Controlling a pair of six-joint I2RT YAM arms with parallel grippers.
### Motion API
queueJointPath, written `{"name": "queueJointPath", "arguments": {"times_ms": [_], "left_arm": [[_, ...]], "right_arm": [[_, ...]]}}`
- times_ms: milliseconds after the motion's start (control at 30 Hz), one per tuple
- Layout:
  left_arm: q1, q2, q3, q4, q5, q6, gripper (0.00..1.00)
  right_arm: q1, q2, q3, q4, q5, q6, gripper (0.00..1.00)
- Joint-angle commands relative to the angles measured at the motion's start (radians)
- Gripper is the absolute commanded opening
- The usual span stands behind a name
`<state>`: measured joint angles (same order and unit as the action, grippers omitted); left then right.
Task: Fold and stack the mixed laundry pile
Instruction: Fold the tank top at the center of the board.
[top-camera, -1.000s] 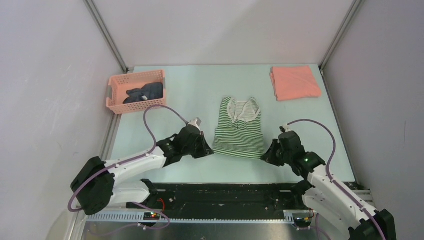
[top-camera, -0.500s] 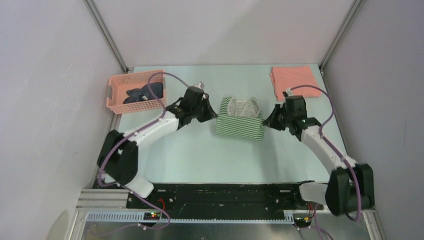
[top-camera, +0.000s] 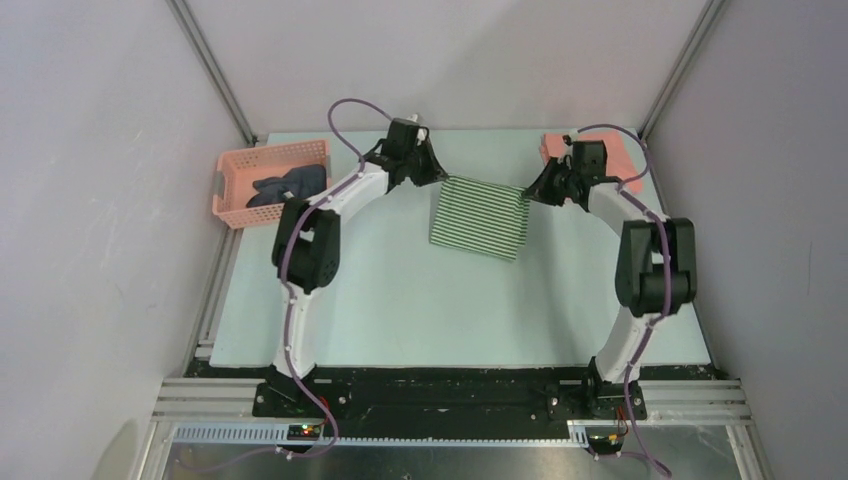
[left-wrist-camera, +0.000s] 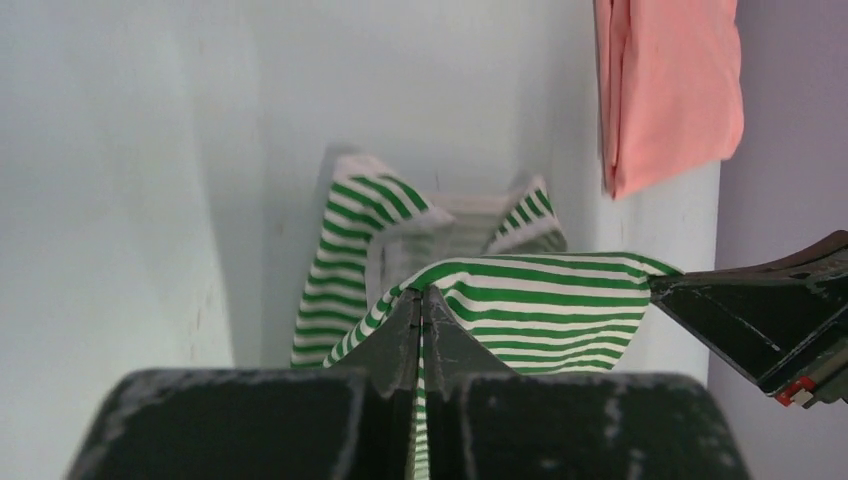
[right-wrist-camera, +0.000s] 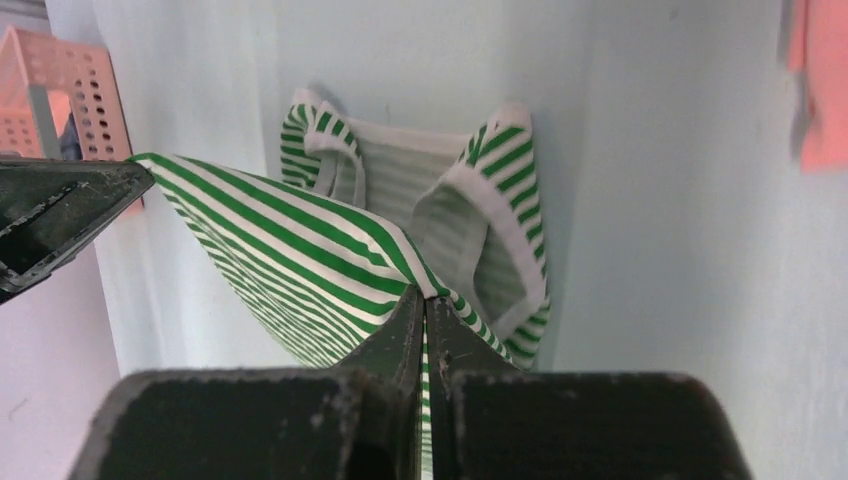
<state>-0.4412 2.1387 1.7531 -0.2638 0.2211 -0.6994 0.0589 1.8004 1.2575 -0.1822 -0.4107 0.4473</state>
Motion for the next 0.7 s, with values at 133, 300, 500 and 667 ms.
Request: {"name": "queueJointPath", "arguments": {"times_ms": [133,300,500,667], "left_arm": [[0.062,0.337,0.431,0.016,0.096,-0.011,0.34],[0.079,0.281,0.410,0.015,0.092,0.021,0.46],[0.074,0.082,0.049,0.015,0.115,0.082,0.48],[0.054,-0.020,-0.109,0.016,0.124,0.112,0.45]], "right_arm": [[-0.045,0.402,0.458,-0.078,-0.170,-0.035,0.26],[-0.050,0.361,0.462,-0.183,-0.165,-0.060,0.44],[-0.050,0.217,0.232,-0.228,-0.103,-0.083,0.40],[-0.051,0.159,0.089,-0.212,-0.099,-0.092,0.40]]}}
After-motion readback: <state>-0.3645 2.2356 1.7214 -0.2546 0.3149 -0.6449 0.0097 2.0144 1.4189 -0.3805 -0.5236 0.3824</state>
